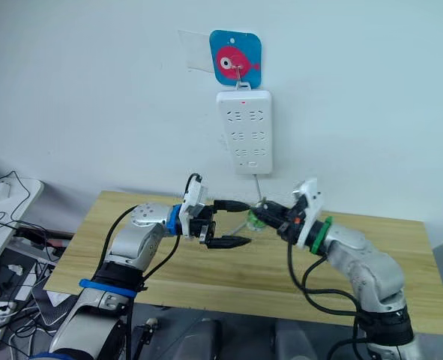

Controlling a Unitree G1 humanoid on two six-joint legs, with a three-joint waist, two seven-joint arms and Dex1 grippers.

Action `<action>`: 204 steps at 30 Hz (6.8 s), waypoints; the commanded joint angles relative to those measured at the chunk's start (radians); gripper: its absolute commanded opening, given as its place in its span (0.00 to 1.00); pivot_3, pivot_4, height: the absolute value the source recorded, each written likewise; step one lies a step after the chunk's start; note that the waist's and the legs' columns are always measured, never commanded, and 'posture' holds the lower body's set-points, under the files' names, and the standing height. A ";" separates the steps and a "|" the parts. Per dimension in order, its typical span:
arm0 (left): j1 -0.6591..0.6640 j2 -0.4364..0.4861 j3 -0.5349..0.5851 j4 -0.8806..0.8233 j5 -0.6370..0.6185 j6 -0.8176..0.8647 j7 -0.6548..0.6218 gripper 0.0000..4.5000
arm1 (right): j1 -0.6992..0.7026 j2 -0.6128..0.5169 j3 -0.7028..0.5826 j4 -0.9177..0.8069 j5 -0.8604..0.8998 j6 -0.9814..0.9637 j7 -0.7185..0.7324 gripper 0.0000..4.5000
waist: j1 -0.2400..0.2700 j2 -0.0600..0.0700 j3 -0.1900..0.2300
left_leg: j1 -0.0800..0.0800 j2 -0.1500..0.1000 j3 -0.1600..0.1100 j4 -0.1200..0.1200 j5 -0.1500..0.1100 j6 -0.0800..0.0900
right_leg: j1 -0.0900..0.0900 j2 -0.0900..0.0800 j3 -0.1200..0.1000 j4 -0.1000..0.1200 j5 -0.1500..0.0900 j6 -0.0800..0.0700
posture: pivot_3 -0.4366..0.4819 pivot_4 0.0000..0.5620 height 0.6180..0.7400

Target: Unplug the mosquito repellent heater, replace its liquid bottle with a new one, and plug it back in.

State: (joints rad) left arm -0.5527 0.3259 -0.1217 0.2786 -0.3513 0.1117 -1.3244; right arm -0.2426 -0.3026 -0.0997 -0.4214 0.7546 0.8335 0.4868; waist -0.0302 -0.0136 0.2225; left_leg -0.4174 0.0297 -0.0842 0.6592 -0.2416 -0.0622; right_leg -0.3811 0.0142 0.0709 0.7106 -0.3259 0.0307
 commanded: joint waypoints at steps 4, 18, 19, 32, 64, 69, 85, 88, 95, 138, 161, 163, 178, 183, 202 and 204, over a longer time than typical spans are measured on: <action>0.011 -0.123 0.035 -0.041 0.014 -0.189 0.172 1.00 | -0.006 0.139 -0.244 -0.045 0.427 0.104 -0.381 0.19 | -0.001 0.000 0.000 | 0.000 0.000 0.000 0.000 0.000 0.000 | 0.000 0.000 0.000 0.000 0.000 0.000 | 0.49 0.32 1.00; -0.004 -0.286 0.003 0.005 0.073 -0.363 0.380 1.00 | -0.059 0.133 -0.229 -0.028 0.855 -0.016 -0.780 0.19 | -0.004 0.000 0.000 | 0.000 -0.001 0.001 0.000 0.000 0.000 | 0.000 0.000 0.001 0.000 0.000 0.000 | 0.49 0.30 1.00; -0.006 -0.288 0.002 0.008 0.073 -0.367 0.384 1.00 | -0.058 0.126 -0.222 -0.028 0.865 -0.025 -0.787 0.19 | -0.004 0.000 0.000 | 0.000 -0.001 0.001 0.000 0.000 0.000 | 0.000 0.001 0.001 0.000 0.000 0.000 | 0.49 0.30 1.00; -0.025 -0.333 -0.009 0.046 0.073 -0.414 0.419 1.00 | -0.037 0.047 -0.141 -0.069 0.955 -0.113 -0.820 0.19 | -0.005 0.000 0.000 | -0.001 -0.001 0.002 0.000 0.000 0.000 | -0.001 0.001 0.001 0.000 0.000 0.000 | 0.45 0.30 1.00; -0.022 -0.290 -0.016 0.053 0.048 -0.363 0.381 0.50 | 0.060 -0.181 -0.087 -0.066 0.954 -0.074 -0.720 0.79 | -0.009 0.000 0.000 | -0.001 -0.001 0.002 0.000 0.000 0.000 | 0.000 0.001 0.001 -0.001 0.000 0.000 | 0.45 0.33 1.00; -0.008 -0.244 -0.020 0.037 0.019 -0.321 0.307 0.50 | 0.210 -0.561 -0.149 -0.056 0.798 0.118 -0.479 0.99 | -0.006 0.001 0.000 | -0.002 -0.002 0.002 0.000 0.000 0.000 | 0.000 0.000 0.001 -0.004 0.000 0.000 | 0.44 0.35 1.00; 0.023 -0.217 -0.004 0.005 0.014 -0.298 0.301 0.50 | 0.165 -0.993 0.263 0.568 -0.340 -0.313 0.450 0.99 | -0.001 0.000 0.003 | 0.001 -0.001 0.003 0.000 0.000 0.000 | 0.006 0.000 0.001 -0.014 0.002 0.004 | 0.51 0.39 1.00; 0.047 -0.209 -0.005 -0.027 0.017 -0.286 0.307 0.50 | 0.124 -0.950 0.274 0.619 -0.394 -0.312 0.496 0.99 | 0.001 0.001 0.007 | 0.001 -0.001 0.002 -0.001 0.000 0.000 | 0.006 -0.001 0.001 -0.014 0.002 0.003 | 0.53 0.41 1.00; 0.064 -0.203 -0.006 -0.063 0.018 -0.261 0.323 0.50 | 0.041 -0.861 0.275 0.719 -0.489 -0.296 0.543 0.99 | 0.002 0.001 0.017 | 0.001 -0.002 0.002 0.000 0.000 0.000 | 0.007 -0.002 0.001 -0.013 0.002 0.004 | 0.53 0.43 1.00; 0.055 -0.201 -0.013 -0.059 0.022 -0.246 0.317 0.50 | 0.022 -0.788 0.188 0.666 -0.609 -0.210 0.613 0.99 | 0.002 0.000 0.028 | 0.001 -0.002 0.002 0.000 0.000 0.000 | 0.008 -0.002 0.000 -0.013 0.002 0.004 | 0.52 0.46 1.00; 0.053 -0.208 -0.011 -0.057 0.028 -0.247 0.313 0.50 | -0.039 -0.750 0.293 0.681 -0.729 -0.364 0.644 0.99 | 0.001 0.000 0.030 | 0.001 -0.002 0.002 0.000 0.000 0.000 | 0.008 -0.002 0.000 -0.013 0.002 0.004 | 0.53 0.45 1.00; 0.056 -0.208 -0.012 -0.061 0.028 -0.246 0.315 0.50 | -0.050 -0.743 0.300 0.702 -0.743 -0.376 0.640 0.99 | 0.001 0.000 0.030 | 0.001 -0.002 0.001 0.000 0.000 0.000 | 0.008 -0.002 0.000 -0.013 0.002 0.004 | 0.53 0.45 1.00; 0.051 -0.207 -0.013 -0.060 0.028 -0.244 0.314 0.50 | -0.097 -0.688 0.338 0.813 -0.819 -0.459 0.650 0.99 | 0.003 0.000 0.033 | 0.001 -0.002 0.001 0.000 0.000 0.000 | 0.008 -0.003 0.000 -0.013 0.002 0.004 | 0.53 0.44 1.00; 0.050 -0.208 -0.014 -0.060 0.027 -0.244 0.311 0.50 | -0.111 -0.667 0.349 0.850 -0.846 -0.498 0.645 0.99 | 0.003 0.000 0.033 | 0.001 -0.003 0.001 0.000 0.000 0.000 | 0.008 -0.003 0.000 -0.013 0.002 0.004 | 0.54 0.44 1.00; 0.062 -0.190 -0.017 -0.073 0.014 -0.230 0.285 0.50 | -0.058 -0.753 0.157 0.654 -0.635 -0.197 0.790 0.66 | 0.005 0.003 0.036 | 0.001 -0.003 0.002 0.000 0.000 0.000 | 0.008 -0.004 0.000 -0.013 0.003 0.004 | 0.54 0.44 1.00; 0.061 -0.174 -0.020 -0.072 0.005 -0.230 0.248 0.50 | -0.026 -0.802 0.069 0.540 -0.475 0.047 0.873 0.66 | 0.005 0.004 0.037 | 0.001 -0.003 0.001 0.000 0.000 0.000 | 0.008 -0.005 0.000 -0.013 0.003 0.004 | 0.53 0.44 1.00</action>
State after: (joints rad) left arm -0.4886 0.1443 -0.1390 0.2400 -0.3167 -0.1121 -1.0435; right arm -0.2840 -1.0581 0.0610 0.2153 0.1451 0.7001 1.2799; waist -0.0257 -0.0096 0.2590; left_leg -0.4166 0.0265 -0.0827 0.6593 -0.2417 -0.0623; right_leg -0.3732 0.0096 0.0710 0.6976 -0.3234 0.0347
